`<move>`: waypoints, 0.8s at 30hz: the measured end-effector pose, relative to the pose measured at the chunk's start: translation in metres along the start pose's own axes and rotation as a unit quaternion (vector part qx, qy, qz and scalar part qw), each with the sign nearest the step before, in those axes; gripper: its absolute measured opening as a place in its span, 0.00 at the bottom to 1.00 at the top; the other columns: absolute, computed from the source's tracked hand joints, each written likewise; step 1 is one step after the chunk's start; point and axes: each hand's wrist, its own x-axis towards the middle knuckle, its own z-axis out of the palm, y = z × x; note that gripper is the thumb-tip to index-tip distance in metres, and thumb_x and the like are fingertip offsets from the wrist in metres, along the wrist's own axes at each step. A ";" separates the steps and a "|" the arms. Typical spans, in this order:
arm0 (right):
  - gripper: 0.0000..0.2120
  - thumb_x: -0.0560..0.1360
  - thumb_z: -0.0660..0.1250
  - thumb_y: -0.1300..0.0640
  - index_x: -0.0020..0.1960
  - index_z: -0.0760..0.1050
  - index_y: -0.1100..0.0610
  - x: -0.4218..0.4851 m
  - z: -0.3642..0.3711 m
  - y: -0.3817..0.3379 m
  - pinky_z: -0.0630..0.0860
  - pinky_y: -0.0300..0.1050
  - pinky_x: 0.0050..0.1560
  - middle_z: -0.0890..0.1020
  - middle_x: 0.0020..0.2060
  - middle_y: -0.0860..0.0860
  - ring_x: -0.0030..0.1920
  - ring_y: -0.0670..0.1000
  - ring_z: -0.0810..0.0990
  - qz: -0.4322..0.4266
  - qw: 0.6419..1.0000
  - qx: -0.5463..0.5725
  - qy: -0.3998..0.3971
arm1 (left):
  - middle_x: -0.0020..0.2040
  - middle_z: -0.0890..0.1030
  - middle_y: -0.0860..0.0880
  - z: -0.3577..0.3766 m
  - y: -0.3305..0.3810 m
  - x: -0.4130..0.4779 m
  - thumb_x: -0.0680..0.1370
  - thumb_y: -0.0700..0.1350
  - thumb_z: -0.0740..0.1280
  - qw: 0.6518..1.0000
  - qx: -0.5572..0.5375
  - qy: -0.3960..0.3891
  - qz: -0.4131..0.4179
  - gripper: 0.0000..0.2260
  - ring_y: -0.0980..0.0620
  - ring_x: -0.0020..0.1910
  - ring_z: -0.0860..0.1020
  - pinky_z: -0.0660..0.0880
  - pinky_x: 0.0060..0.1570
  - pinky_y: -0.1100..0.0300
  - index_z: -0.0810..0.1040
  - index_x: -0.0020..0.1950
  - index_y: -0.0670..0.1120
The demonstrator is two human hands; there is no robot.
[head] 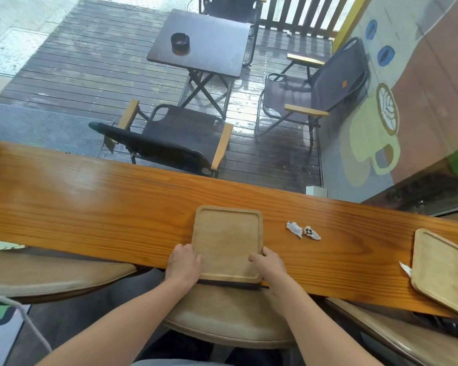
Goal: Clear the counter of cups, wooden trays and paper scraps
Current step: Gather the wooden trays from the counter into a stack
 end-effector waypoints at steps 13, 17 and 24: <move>0.25 0.80 0.65 0.55 0.75 0.66 0.59 0.007 -0.002 -0.004 0.70 0.54 0.67 0.73 0.71 0.56 0.69 0.58 0.71 0.031 0.998 0.035 -0.031 | 0.52 0.83 0.44 -0.008 0.003 0.007 0.80 0.46 0.66 0.986 -0.095 -0.055 -0.125 0.10 0.44 0.48 0.81 0.81 0.49 0.51 0.81 0.58 0.43; 0.28 0.79 0.65 0.55 0.77 0.64 0.59 0.010 0.002 0.000 0.68 0.56 0.71 0.70 0.73 0.56 0.72 0.58 0.69 0.024 0.998 0.060 -0.027 | 0.56 0.82 0.42 -0.008 0.008 0.013 0.80 0.45 0.67 0.982 -0.112 -0.053 -0.144 0.11 0.43 0.52 0.80 0.80 0.53 0.49 0.80 0.59 0.41; 0.30 0.78 0.67 0.56 0.77 0.63 0.60 0.015 -0.001 0.004 0.67 0.56 0.72 0.69 0.74 0.57 0.72 0.59 0.68 0.034 0.992 0.119 -0.016 | 0.54 0.82 0.43 -0.015 0.014 0.019 0.79 0.44 0.67 0.975 -0.127 -0.050 -0.172 0.10 0.44 0.50 0.80 0.78 0.46 0.55 0.81 0.59 0.42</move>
